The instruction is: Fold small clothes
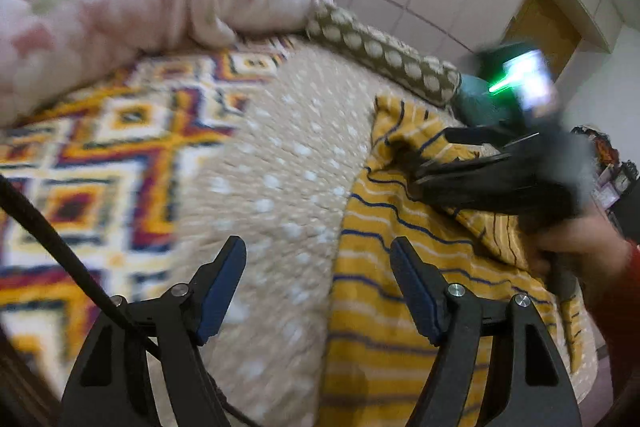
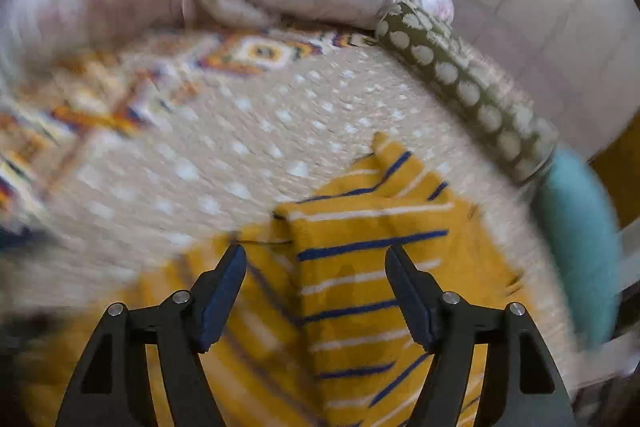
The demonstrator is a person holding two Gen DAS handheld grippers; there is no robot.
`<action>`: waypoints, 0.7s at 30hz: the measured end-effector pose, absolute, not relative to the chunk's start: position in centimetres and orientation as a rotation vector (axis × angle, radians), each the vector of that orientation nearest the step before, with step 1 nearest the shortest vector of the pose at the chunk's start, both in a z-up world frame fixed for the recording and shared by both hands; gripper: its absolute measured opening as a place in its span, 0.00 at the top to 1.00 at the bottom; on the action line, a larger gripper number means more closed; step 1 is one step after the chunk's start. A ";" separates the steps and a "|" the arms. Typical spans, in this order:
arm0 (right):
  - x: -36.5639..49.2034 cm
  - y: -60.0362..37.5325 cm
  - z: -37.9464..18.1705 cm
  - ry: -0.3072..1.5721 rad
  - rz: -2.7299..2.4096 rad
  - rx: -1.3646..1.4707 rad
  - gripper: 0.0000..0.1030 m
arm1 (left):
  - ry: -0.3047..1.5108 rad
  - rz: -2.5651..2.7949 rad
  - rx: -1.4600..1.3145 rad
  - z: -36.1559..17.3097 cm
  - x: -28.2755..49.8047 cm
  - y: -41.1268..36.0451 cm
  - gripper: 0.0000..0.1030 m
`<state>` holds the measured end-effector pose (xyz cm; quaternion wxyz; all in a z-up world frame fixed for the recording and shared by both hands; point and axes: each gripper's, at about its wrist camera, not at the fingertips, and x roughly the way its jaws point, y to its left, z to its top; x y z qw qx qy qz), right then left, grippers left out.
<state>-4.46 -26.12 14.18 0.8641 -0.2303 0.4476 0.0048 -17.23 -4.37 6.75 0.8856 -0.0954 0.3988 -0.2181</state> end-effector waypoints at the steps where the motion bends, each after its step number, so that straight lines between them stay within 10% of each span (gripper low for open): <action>1: -3.9 -25.6 12.9 0.935 -0.043 -0.559 0.58 | 0.810 -0.429 -0.184 7.4 -18.2 -3.5 0.28; 2: -3.2 -25.3 11.8 0.954 -0.075 -0.582 0.93 | 0.800 -0.411 -0.176 7.8 -18.8 -3.0 0.28; 7: -3.6 -22.9 9.9 1.034 0.021 -0.432 0.93 | 0.774 -0.315 -0.140 9.4 -21.3 -0.1 0.28; 21: -21.1 -33.8 16.4 0.740 -0.060 0.118 0.32 | 0.776 -0.356 -0.052 11.2 -25.1 -3.2 0.28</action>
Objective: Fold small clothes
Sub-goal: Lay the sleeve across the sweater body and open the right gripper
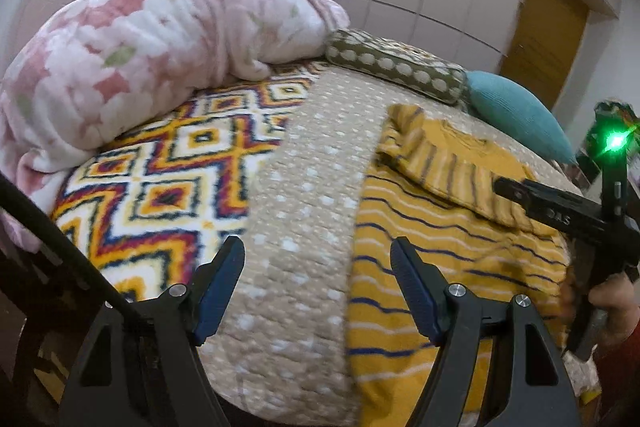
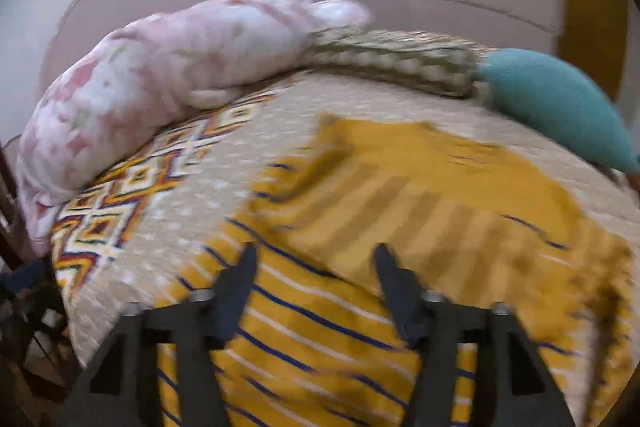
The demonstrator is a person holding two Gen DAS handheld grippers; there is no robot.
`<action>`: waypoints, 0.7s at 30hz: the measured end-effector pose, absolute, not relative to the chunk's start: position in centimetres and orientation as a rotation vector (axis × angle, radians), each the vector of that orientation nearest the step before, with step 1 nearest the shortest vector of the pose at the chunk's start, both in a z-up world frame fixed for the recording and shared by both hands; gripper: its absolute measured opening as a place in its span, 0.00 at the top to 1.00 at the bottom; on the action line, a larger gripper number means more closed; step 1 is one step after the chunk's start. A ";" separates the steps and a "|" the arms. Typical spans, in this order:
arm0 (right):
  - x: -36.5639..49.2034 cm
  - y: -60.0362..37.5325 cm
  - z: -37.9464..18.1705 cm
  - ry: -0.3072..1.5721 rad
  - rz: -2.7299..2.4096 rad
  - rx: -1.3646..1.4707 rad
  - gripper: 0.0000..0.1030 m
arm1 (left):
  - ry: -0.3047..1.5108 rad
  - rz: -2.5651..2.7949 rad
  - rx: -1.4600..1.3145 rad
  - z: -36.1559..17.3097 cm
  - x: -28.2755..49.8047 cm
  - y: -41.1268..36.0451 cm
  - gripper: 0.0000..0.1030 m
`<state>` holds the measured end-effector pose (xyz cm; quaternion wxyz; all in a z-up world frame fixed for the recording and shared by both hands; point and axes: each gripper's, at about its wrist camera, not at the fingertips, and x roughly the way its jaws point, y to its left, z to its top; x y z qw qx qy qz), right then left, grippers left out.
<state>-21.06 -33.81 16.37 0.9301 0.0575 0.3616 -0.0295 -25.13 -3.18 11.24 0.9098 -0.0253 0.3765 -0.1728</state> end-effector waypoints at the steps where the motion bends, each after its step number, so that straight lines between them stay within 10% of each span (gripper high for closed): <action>1: -21.8 -35.3 16.2 0.777 -0.089 0.098 0.32 | 0.781 -0.372 -0.049 11.2 -25.4 -3.7 0.28; 16: -23.3 -55.2 13.4 0.854 -0.323 0.450 0.38 | 0.823 -0.416 0.021 10.6 -27.8 -7.4 0.28; 21: -20.8 -52.4 10.0 0.986 -0.278 0.329 0.80 | 0.825 -0.414 0.044 10.2 -27.8 -7.9 0.28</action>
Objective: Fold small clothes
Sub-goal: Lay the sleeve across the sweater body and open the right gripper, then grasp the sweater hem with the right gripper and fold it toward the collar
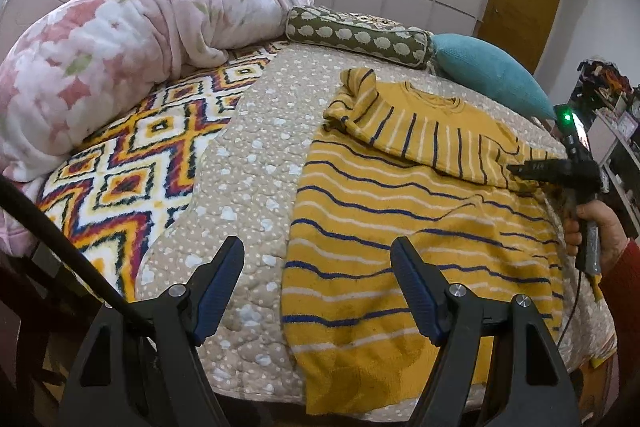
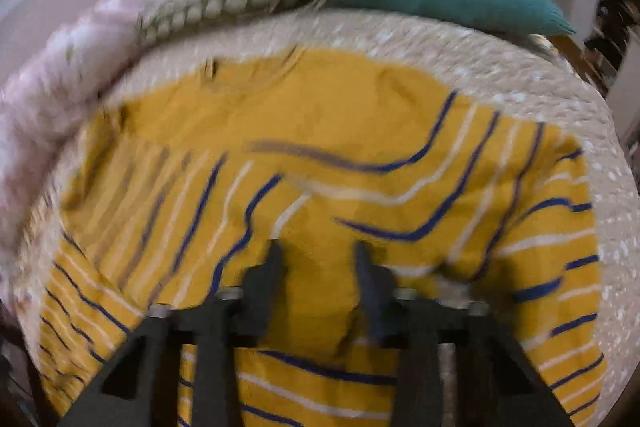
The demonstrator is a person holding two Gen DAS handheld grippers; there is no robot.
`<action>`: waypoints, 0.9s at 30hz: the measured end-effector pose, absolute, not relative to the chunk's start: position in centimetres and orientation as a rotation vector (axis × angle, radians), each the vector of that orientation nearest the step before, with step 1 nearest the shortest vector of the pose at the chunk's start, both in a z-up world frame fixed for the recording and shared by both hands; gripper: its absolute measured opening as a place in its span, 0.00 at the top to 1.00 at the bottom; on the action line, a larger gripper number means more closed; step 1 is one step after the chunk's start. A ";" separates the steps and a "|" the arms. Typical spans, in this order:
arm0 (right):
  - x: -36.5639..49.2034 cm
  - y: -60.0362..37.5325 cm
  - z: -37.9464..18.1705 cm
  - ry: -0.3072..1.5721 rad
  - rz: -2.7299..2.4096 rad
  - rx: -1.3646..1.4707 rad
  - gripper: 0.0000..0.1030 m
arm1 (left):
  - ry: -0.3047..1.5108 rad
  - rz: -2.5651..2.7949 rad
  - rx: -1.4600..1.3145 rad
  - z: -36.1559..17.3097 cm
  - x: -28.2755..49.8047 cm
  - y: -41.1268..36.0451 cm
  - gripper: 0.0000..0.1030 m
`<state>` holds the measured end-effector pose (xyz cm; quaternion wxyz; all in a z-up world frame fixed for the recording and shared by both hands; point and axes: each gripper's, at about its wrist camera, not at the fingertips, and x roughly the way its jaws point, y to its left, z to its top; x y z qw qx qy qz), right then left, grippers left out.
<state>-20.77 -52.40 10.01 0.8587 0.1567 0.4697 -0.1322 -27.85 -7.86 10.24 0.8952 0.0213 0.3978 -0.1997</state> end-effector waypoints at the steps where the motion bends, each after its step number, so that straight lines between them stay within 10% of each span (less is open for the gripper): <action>1: -20.7 -52.0 10.0 0.991 -0.268 0.297 0.92 | 0.833 -0.414 0.042 10.1 -27.7 -7.9 0.28; 10: -21.7 -54.3 11.5 1.008 -0.514 0.181 0.96 | 0.830 -0.417 0.034 10.4 -27.7 -7.7 0.28; 17: -30.7 -56.6 16.3 0.773 -0.453 0.395 0.57 | 0.818 -0.454 0.070 11.2 -29.4 -8.9 0.28; 27: -52.8 -61.7 13.9 0.709 -0.664 0.677 0.42 | 0.862 -0.568 0.153 9.9 -31.6 -14.0 0.27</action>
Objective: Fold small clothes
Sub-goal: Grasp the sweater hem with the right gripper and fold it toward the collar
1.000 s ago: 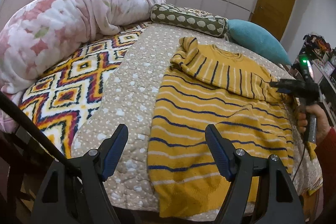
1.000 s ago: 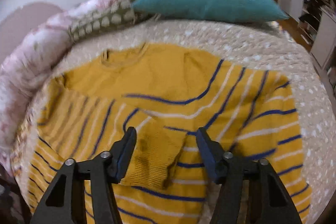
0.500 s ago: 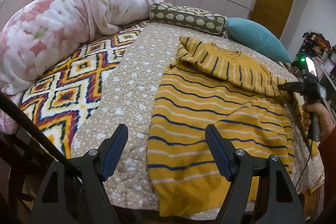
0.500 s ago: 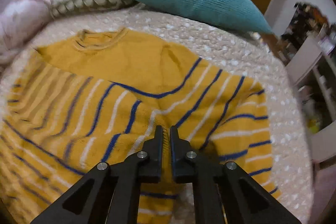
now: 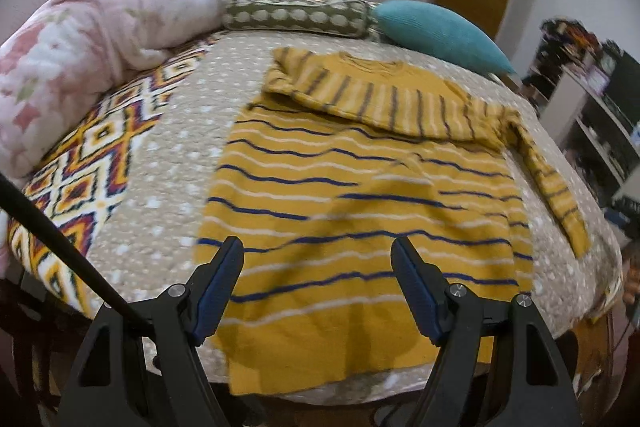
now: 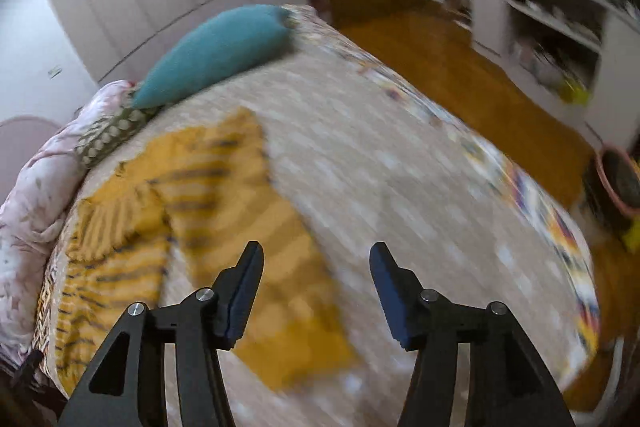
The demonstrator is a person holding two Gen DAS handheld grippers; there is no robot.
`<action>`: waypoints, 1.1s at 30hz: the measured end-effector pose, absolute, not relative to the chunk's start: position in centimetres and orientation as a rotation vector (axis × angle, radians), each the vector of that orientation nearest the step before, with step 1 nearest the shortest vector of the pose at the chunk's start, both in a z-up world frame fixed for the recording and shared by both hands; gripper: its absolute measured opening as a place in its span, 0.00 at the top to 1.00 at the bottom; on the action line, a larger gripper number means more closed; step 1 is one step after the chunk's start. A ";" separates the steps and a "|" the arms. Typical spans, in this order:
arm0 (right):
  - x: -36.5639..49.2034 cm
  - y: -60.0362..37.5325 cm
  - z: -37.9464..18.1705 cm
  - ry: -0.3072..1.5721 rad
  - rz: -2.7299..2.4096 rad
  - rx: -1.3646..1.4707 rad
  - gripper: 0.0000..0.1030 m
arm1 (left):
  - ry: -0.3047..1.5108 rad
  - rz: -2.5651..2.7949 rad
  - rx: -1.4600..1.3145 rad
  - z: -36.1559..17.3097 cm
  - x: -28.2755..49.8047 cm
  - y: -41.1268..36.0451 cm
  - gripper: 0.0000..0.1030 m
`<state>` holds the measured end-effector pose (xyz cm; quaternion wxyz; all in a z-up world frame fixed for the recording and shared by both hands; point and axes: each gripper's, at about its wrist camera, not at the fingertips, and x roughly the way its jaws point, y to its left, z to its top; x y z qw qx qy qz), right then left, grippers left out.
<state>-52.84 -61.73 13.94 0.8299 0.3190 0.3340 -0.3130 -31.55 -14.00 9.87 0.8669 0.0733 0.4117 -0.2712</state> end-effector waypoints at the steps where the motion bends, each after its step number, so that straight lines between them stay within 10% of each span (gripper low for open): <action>1: -54.4 -61.2 12.9 0.716 -0.666 0.705 0.41 | 0.859 -0.578 0.167 9.9 -31.9 -14.5 0.27; 13: -51.5 -55.9 7.9 0.625 -0.589 0.800 0.34 | 0.847 -0.616 0.215 10.7 -34.0 -16.5 0.27; 15: -50.4 -56.0 7.8 0.614 -0.607 0.806 0.44 | 0.848 -0.614 0.215 10.8 -34.1 -16.4 0.27; 16: -50.0 -56.2 7.9 0.603 -0.613 0.820 0.79 | 0.847 -0.611 0.215 10.9 -34.1 -16.3 0.27; 17: -49.6 -56.5 8.0 0.602 -0.601 0.838 0.91 | 0.844 -0.607 0.216 11.0 -34.1 -16.2 0.27; 33: -57.4 -68.3 19.1 0.479 -0.963 0.714 0.92 | 0.841 -0.486 0.115 10.8 -29.7 -11.3 0.27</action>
